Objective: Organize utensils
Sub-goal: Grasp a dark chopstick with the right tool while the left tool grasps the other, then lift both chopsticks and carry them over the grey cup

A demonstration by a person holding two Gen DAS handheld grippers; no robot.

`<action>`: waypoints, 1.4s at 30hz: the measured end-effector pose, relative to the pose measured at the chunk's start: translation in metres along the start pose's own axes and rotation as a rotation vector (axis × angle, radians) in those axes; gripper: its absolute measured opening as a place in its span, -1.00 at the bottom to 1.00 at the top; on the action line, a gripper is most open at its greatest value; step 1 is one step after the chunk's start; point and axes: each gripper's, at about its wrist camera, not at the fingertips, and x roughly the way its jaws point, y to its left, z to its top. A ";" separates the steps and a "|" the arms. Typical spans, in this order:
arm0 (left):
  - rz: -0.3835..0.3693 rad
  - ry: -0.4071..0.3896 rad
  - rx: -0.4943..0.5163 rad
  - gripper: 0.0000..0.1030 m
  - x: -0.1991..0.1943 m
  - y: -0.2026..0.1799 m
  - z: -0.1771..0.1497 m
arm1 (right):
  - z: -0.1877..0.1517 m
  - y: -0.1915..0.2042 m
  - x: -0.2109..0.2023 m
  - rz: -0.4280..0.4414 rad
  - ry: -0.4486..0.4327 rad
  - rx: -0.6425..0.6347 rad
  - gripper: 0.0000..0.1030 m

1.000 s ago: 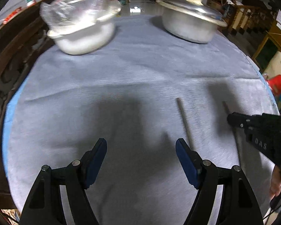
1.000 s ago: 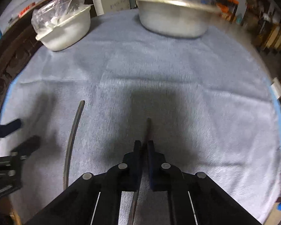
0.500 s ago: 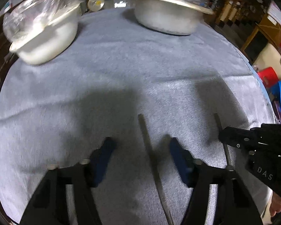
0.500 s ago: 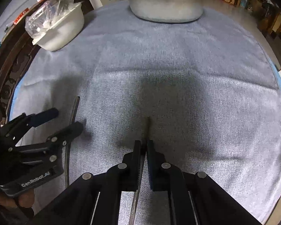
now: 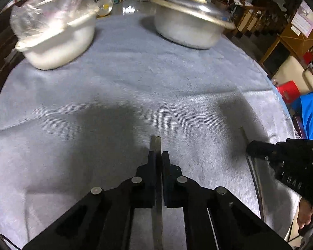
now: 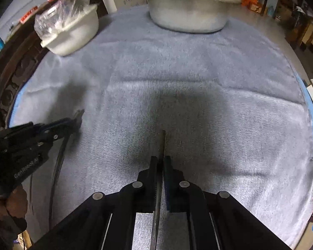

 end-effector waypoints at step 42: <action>0.166 -0.493 -0.094 -0.90 -0.255 -0.001 -0.141 | -0.188 0.026 -0.241 -0.052 -0.696 0.121 -0.89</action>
